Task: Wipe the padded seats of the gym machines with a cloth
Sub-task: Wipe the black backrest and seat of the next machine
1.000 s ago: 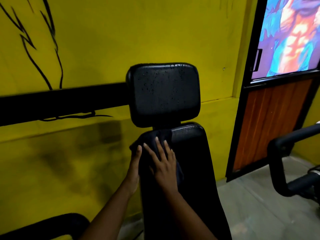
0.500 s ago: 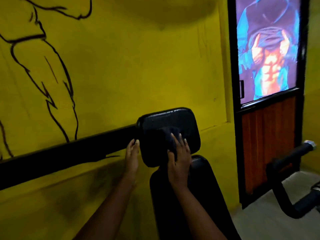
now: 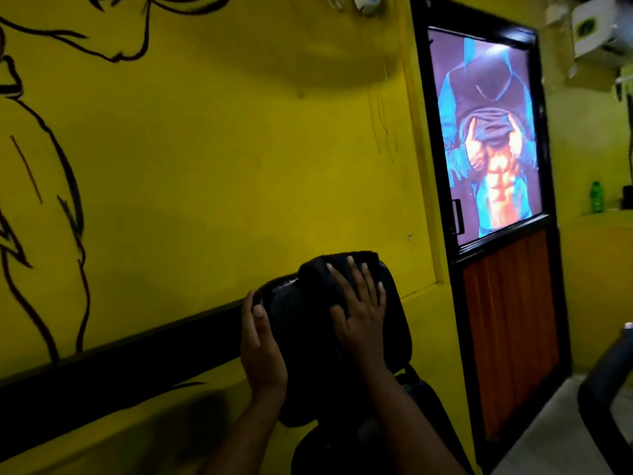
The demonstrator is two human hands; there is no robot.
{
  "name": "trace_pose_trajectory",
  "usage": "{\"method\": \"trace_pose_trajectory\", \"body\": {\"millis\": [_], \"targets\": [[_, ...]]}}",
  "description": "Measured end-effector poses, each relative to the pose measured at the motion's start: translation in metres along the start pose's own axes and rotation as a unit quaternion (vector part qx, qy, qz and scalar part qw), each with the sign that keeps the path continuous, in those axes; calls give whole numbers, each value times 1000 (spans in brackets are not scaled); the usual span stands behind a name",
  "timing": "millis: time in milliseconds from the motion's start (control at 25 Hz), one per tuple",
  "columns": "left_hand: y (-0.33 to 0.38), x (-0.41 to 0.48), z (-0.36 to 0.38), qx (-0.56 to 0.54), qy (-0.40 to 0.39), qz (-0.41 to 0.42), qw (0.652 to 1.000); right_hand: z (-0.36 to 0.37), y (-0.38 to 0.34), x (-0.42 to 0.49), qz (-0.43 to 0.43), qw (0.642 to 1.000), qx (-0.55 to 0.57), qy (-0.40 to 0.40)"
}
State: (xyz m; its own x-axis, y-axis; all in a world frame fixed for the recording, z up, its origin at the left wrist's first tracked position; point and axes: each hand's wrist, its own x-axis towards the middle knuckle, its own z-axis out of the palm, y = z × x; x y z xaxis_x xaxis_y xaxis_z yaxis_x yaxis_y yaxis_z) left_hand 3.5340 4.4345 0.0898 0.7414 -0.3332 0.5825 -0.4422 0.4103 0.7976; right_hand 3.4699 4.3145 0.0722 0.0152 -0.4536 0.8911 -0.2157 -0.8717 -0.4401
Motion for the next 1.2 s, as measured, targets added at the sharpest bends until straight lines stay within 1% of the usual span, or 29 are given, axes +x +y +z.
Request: {"method": "trace_pose_trajectory", "body": {"millis": [40, 80, 120, 160, 240, 280, 360, 400, 440, 560, 600, 680, 760, 840, 920, 1000, 1080, 1120, 1200], "targets": [[-1, 0, 0, -5, 1, 2, 1000, -1, -3, 3, 25, 1000, -2, 8], [-1, -1, 0, -12, 4, 8, 1000, 0, -12, 0, 23, 1000, -7, 6], [-1, -2, 0, -15, 6, 11, 1000, 5, -26, -6, -11, 1000, -9, -4], [-3, -1, 0, -16, 13, 9, 1000, 9, -41, -15, -65, 997, -5, -29], [-5, -2, 1, -32, 22, -17, 999, 10, -54, -12, -160, 985, -7, -70], [-7, -2, 0, -34, 17, -18, 999, 9, -51, 3, -176, 981, -18, -74], [-11, 0, -2, -18, 0, 0, 1000, 2, -43, 33, -136, 987, -53, -68], [-10, 0, -2, -9, -4, 4, 1000, 1, -44, 41, -118, 987, -68, -81], [-11, -1, -2, -6, 1, -1, 1000, 2, -48, 43, -130, 983, -77, -100], [-11, -2, -2, -52, 13, -39, 998, 14, -63, 34, -266, 950, -86, -138], [-10, -1, -2, -43, 10, -39, 998, 14, -60, 39, -285, 944, -82, -146], [-10, 1, -2, 5, 7, -27, 1000, 6, -41, 59, -262, 950, -86, -148], [-9, 0, 0, 53, 10, 0, 999, -8, -14, 75, -211, 958, -115, -159], [-7, 0, 1, 66, 12, 17, 998, -19, 11, 86, -167, 957, -146, -185], [-7, -1, 0, 72, 14, 23, 997, -28, 30, 91, -123, 960, -147, -203], [-6, -1, 1, 77, 15, 26, 997, -34, 44, 89, -44, 979, -88, -180], [-6, -1, 3, 84, 26, 28, 996, -38, 53, 71, 43, 990, 1, -132], [-6, -1, 3, 89, 29, 30, 995, -39, 56, 58, 82, 990, 33, -112], [-6, -2, 4, 96, 33, 31, 994, -42, 59, 33, 146, 983, 50, -98]]}}
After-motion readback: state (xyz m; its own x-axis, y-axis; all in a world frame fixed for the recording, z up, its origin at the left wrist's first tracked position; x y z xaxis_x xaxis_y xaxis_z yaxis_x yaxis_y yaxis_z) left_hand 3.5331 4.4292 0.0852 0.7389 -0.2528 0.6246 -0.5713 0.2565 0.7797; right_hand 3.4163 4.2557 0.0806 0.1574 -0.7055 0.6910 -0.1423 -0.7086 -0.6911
